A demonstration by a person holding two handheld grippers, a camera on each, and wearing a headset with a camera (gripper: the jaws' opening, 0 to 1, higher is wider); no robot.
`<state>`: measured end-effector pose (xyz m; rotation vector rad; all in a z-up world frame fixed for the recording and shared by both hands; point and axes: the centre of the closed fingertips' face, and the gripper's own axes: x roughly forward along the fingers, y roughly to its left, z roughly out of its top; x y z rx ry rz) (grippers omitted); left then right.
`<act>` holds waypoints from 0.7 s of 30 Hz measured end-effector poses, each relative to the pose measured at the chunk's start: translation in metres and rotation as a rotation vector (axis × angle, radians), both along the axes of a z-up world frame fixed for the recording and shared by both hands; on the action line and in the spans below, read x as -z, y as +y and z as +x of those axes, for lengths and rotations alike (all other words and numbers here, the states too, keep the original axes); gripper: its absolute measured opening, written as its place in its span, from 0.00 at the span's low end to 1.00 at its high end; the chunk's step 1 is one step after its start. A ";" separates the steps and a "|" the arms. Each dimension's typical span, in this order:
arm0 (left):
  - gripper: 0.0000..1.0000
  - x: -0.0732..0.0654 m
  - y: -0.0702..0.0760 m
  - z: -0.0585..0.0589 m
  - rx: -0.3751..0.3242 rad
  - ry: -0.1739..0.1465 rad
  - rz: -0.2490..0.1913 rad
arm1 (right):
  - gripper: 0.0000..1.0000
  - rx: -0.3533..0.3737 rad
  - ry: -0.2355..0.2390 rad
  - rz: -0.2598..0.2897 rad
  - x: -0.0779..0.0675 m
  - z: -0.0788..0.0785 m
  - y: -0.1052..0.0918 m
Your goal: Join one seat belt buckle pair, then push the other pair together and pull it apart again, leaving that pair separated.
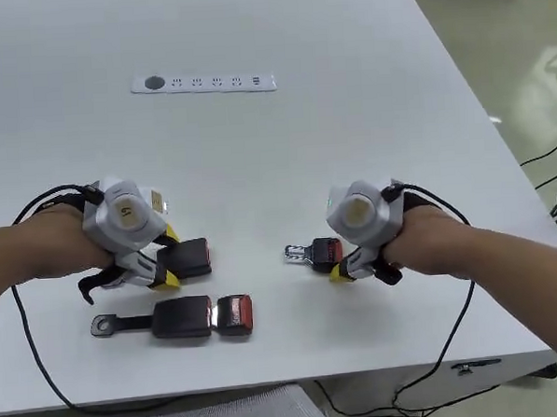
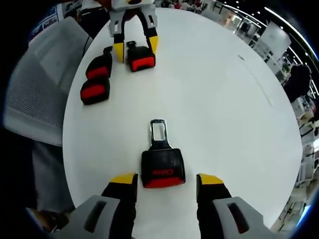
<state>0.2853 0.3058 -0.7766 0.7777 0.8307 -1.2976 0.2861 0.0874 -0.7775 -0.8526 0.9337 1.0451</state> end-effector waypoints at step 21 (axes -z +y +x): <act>0.70 -0.053 0.040 -0.039 -0.275 -0.116 -0.201 | 0.64 0.170 -0.118 0.237 -0.037 -0.041 0.011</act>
